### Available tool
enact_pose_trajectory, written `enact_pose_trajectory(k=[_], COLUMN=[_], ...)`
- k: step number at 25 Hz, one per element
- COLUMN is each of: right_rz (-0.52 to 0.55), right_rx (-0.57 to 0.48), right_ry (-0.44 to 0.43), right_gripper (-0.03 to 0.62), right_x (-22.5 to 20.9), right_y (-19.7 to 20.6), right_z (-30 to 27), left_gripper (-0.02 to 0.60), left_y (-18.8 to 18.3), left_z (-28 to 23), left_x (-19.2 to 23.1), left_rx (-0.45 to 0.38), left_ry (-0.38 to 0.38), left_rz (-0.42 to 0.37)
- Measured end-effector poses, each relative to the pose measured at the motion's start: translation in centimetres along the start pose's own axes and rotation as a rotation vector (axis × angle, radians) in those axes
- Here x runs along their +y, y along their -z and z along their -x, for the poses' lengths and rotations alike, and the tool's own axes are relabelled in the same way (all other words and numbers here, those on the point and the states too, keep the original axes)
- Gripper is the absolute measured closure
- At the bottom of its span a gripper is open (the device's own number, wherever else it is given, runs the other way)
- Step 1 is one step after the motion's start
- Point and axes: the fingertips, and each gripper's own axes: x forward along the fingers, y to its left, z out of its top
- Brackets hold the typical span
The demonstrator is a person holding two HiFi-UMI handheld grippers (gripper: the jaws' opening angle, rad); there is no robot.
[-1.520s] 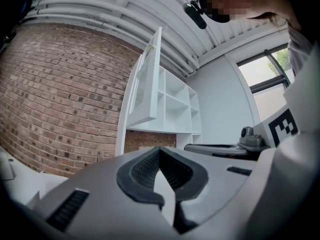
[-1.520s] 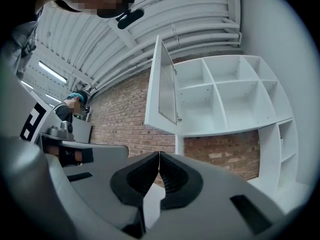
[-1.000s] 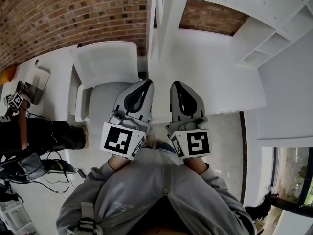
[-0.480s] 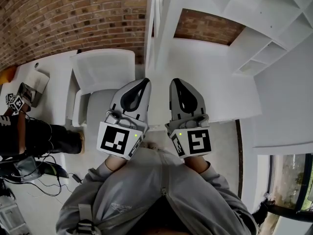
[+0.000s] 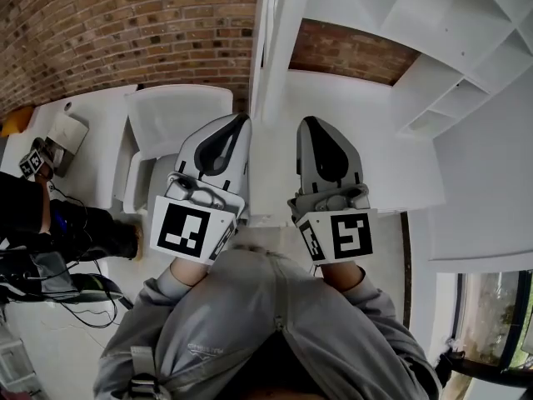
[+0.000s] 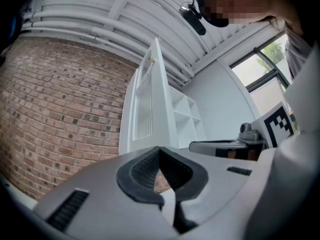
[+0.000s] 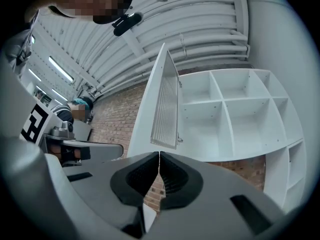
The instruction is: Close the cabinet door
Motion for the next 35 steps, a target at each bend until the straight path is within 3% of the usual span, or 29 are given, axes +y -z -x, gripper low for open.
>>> enact_pose_trajectory(k=[12, 23, 25, 27, 35], right_rz=[0.111, 0.128, 0.102, 0.069, 0.054], right_rx=[-0.155, -0.197, -0.186, -0.173, -0.123], right_ry=[-0.02, -0.111, -0.139, -0.158, -0.157], right_gripper=[0.568, 0.565, 0.531, 0.442, 0.391], right_x=[-0.2, 1.7, 2.2, 2.5, 3.1], right_y=[-8.1, -12.7, -13.2, -13.4, -13.5], right_z=[-1.2, -2.1, -2.7, -3.2, -5.9], left_gripper=[0.575, 0.575, 0.575, 0.575, 0.575], left_y=[-7.3, -12.3, -12.5, -12.6, -12.9], left_z=[-0.2, -1.0, -1.2, -1.2, -1.1], left_x=[0.2, -0.5, -0.3, 0.0, 1.5], left_rx=[-0.126, -0.206, -0.2, -0.188, -0.173], left_ry=[0.019, 0.012, 0.012, 0.009, -0.022], left_rz=[-0.092, -0.195, -0.195, -0.21, -0.209])
